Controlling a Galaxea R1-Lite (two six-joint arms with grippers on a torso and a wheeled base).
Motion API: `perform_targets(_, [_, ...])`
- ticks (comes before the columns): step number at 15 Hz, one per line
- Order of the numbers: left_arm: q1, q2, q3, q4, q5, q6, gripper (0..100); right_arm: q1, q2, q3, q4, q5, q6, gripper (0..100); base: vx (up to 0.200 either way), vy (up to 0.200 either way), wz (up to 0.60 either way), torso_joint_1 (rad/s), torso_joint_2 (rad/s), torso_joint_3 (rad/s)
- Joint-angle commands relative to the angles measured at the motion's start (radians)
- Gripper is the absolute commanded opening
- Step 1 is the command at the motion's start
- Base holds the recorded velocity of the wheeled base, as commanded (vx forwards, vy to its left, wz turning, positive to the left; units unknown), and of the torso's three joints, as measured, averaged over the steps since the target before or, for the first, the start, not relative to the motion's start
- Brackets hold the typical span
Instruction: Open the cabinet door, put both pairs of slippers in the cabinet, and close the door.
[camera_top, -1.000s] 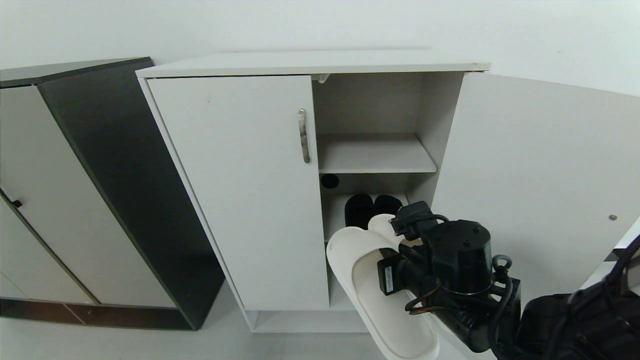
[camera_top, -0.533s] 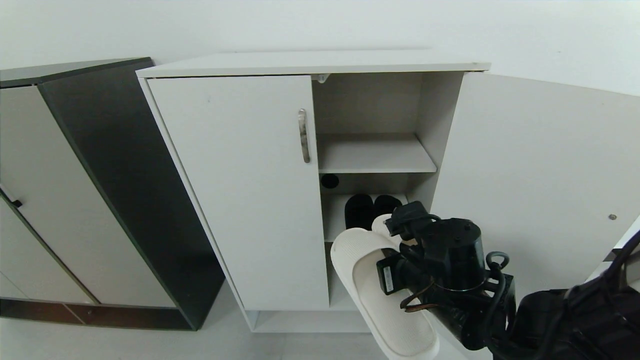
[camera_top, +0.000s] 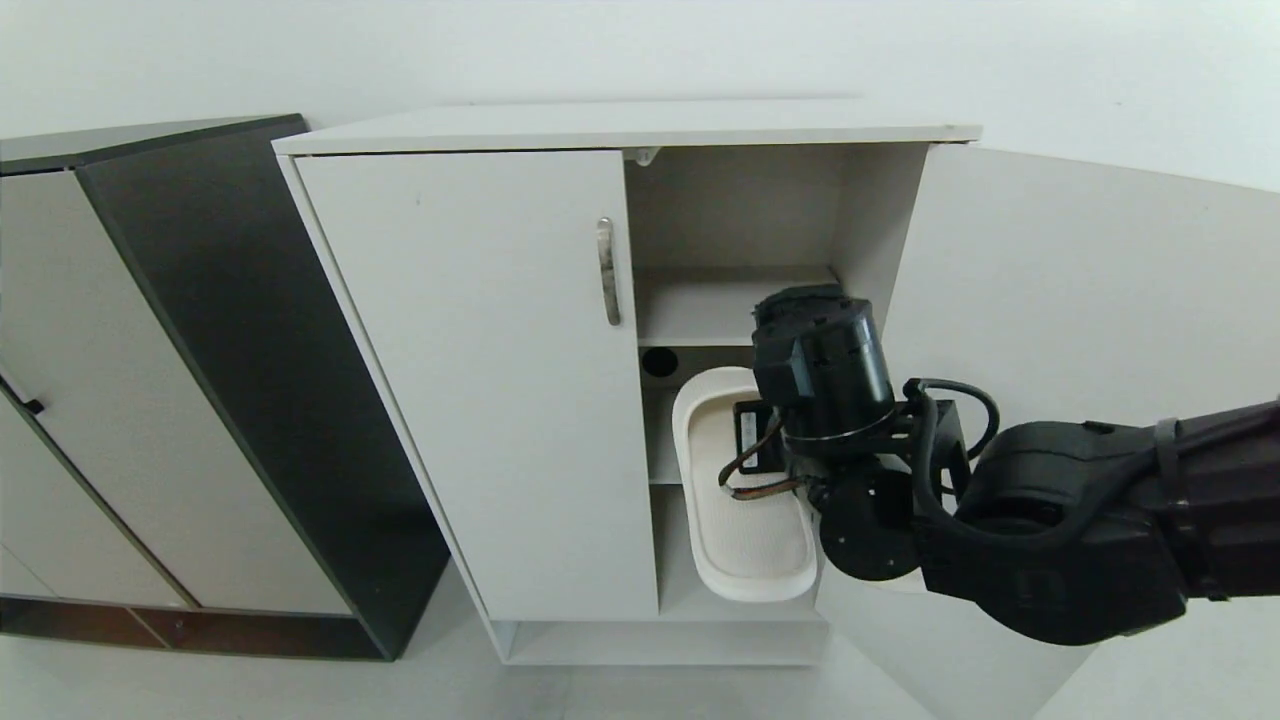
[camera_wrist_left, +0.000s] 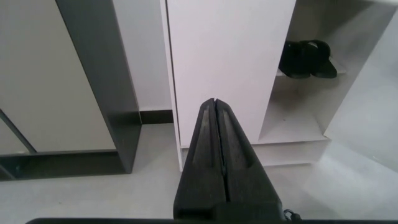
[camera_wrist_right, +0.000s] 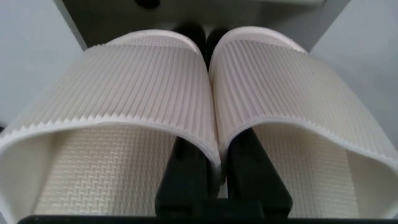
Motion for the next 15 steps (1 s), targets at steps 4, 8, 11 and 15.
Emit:
perform_targets(4, [0.000, 0.001, 0.000, 0.000, 0.000, 0.000, 0, -0.011, 0.013, -0.065, -0.011, -0.013, -0.044, 0, 0.000, 0.000, 0.00, 0.000, 0.00, 0.000])
perform_targets(8, [0.000, 0.001, 0.000, 0.000, 0.000, 0.002, 0, -0.016, 0.016, -0.063, -0.018, -0.013, -0.044, 0, 0.000, 0.000, 0.00, 0.000, 0.00, 0.000])
perform_targets(11, [0.000, 0.001, 0.000, 0.000, 0.000, 0.002, 0, -0.016, 0.015, -0.066, -0.018, -0.013, -0.046, 0, 0.200, 0.000, 0.00, 0.001, 0.00, 0.002])
perform_targets(15, [0.000, 0.001, 0.000, 0.000, 0.000, 0.002, 0, -0.028, 0.024, -0.078, -0.018, -0.013, -0.047, 0, 0.200, 0.000, 0.00, 0.000, 0.00, 0.006])
